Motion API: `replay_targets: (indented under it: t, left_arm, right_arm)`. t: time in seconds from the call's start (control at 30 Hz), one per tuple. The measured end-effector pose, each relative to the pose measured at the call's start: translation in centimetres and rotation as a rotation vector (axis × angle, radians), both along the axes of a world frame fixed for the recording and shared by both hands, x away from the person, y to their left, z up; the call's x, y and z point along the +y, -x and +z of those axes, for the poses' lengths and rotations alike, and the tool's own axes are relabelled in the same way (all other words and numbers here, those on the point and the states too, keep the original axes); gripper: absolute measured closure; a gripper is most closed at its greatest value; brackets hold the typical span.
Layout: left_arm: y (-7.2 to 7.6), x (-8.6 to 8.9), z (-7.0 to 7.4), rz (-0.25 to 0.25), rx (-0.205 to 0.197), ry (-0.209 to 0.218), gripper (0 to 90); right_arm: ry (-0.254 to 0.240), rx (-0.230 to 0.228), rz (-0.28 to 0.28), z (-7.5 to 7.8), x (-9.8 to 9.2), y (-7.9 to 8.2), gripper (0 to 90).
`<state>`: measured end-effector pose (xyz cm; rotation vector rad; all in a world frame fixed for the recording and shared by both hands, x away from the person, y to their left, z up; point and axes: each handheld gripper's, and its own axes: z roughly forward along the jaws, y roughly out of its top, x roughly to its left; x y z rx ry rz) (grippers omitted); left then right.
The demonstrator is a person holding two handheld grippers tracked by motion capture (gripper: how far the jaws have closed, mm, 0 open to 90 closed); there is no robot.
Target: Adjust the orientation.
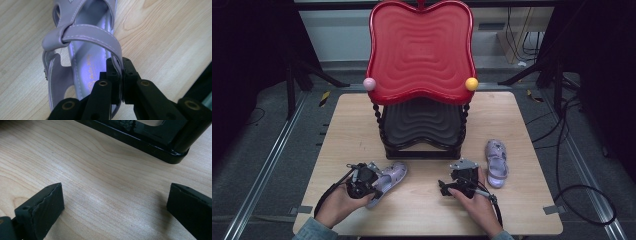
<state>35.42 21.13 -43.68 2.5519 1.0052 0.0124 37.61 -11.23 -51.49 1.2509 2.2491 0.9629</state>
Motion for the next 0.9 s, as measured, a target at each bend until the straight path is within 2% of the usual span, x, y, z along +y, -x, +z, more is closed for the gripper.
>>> replay_targets:
  t: [0.07,0.13,0.27,0.3,0.43,0.67,0.8,0.9]
  left_arm:
    - [0.0,0.3,0.4,0.0,0.002,0.049,86.3]
    - [0.1,0.4,0.8,-0.002,-0.003,0.078,86.3]
    - [0.2,0.0,1.8,-0.02,-0.009,0.165,86.3]
    - [0.3,-0.2,2.2,-0.027,-0.01,0.199,86.3]
    - [0.3,-1.4,3.4,-0.035,-0.035,0.276,86.2]
    - [-0.4,-3.5,5.5,-0.023,-0.113,0.359,86.2]
    - [-1.1,-4.4,6.5,-0.015,-0.155,0.379,86.2]
    - [-1.6,-5.4,7.2,0.015,-0.192,0.418,86.2]
  right_arm:
    - [0.0,0.002,0.0,0.0,0.0,0.0,1.4]
    - [-0.001,0.002,-0.001,0.0,0.0,0.0,1.4]
    - [0.0,0.001,0.0,0.0,0.0,0.0,1.4]
    - [-0.001,0.002,-0.001,0.0,0.0,0.0,1.4]
    - [0.001,0.0,0.001,0.0,0.0,0.0,1.4]
    - [-0.002,0.002,-0.005,0.0,0.0,0.0,1.4]
    - [0.001,0.0,-0.005,0.0,0.0,0.0,1.4]
    - [0.001,0.0,-0.007,0.0,0.0,0.0,1.4]
